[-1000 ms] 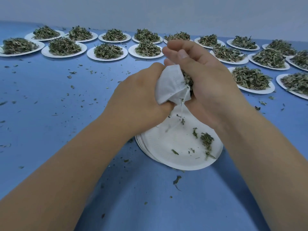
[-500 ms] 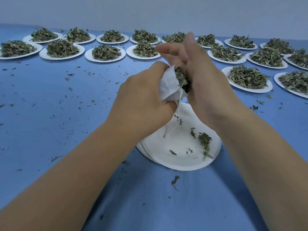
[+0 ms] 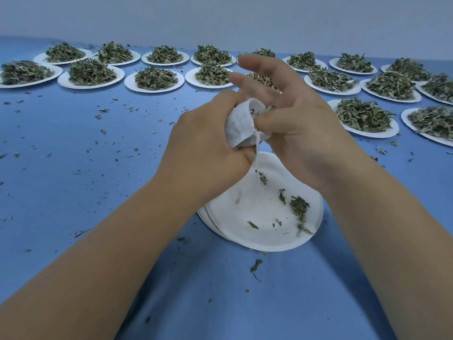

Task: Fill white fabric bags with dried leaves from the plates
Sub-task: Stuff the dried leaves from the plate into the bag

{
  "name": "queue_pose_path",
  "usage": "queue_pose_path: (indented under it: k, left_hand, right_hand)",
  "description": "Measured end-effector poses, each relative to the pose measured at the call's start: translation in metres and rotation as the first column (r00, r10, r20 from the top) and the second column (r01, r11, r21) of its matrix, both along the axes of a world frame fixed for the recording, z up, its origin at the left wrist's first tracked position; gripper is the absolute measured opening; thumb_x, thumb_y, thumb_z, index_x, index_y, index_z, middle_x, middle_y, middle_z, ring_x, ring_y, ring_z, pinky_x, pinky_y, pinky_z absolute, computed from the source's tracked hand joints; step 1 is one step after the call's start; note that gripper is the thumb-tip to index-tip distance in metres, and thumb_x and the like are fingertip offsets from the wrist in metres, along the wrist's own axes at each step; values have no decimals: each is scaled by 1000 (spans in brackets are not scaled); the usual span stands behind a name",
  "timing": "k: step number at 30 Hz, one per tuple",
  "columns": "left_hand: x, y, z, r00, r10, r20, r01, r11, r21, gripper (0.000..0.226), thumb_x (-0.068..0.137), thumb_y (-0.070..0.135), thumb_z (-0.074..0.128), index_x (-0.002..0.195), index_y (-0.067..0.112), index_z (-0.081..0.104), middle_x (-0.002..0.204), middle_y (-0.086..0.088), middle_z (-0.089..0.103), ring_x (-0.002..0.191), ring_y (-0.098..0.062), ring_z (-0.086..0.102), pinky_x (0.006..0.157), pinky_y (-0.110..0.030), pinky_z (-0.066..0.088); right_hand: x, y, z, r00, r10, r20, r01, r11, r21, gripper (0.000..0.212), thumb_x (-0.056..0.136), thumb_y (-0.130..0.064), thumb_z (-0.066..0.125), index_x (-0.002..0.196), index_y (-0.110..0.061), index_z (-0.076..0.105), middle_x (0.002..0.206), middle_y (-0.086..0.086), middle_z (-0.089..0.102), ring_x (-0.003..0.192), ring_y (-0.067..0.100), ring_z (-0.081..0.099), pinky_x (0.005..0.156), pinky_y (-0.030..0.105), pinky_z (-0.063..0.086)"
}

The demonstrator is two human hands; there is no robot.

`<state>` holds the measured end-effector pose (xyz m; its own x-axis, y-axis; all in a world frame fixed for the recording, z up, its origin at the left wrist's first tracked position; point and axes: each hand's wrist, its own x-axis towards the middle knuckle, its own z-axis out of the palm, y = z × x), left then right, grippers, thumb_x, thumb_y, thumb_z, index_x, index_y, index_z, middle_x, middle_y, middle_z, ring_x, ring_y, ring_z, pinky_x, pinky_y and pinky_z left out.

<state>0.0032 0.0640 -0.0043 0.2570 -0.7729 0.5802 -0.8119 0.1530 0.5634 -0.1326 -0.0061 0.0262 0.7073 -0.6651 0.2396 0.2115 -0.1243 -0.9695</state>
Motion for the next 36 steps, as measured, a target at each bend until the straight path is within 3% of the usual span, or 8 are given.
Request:
queue_pose_path:
  k: [6,13,19,23,26,29,31,36]
  left_hand:
    - [6,0,-2,996,16,-91,-20,999,-40,29,81,31,76,104,34,58,94,18,61,83,-3,59,69,-20,47]
    - [4,3,1,994,-9,-113,5,999,-40,27,77,34,66,103,35,60,83,35,60,74,10,58,59,-5,41]
    - [7,1,0,987,6,-158,-13,999,-40,26,82,37,76,99,38,57,91,21,64,78,0,64,59,-18,48]
    - [5,2,1,993,-18,-114,13,999,-47,26,81,33,71,104,33,60,72,35,57,65,10,55,52,-4,37]
    - [6,0,0,994,1,-105,-4,1000,-22,27,80,37,74,98,40,54,82,36,57,73,11,56,57,-8,42]
    - [10,-1,-3,998,4,-64,-4,1000,3,30,79,38,75,96,43,51,77,36,56,74,13,54,55,-10,43]
    - [10,-2,-5,1000,3,-1,-3,998,63,37,76,41,73,104,45,48,71,24,55,75,5,55,51,-16,38]
    - [10,-2,-9,978,0,207,-35,986,164,60,78,29,68,131,37,41,91,9,53,79,-25,53,68,-36,44]
  right_hand:
    - [-5,-3,5,984,-178,23,179,973,-148,8,82,-18,56,82,-19,63,129,-4,69,129,6,58,113,39,42]
    - [-6,8,-8,947,-224,-231,83,863,-499,40,101,-36,45,115,-10,73,142,-30,48,144,-15,24,109,2,22]
    - [-8,6,-2,937,-339,-84,250,818,-517,42,103,-39,39,99,-21,77,143,-13,59,143,-7,36,115,16,27]
    - [-7,8,-8,925,-255,-281,62,832,-551,44,103,-47,35,121,-30,71,155,-18,45,148,-10,22,123,24,18]
    - [-12,6,-3,927,-323,-191,172,818,-549,38,103,-41,42,112,-26,76,144,-19,57,138,-11,39,113,11,28]
    - [-33,5,5,878,-474,-70,356,742,-568,19,93,-23,59,91,-21,78,106,-18,75,99,7,69,85,34,54]
    - [-54,9,6,857,-450,-250,199,738,-644,17,86,-24,63,90,-32,77,89,-17,73,73,23,65,67,40,52]
    - [-71,19,5,586,-277,-761,-288,807,-515,44,74,-40,56,114,-59,62,129,-28,58,105,7,62,91,37,53]
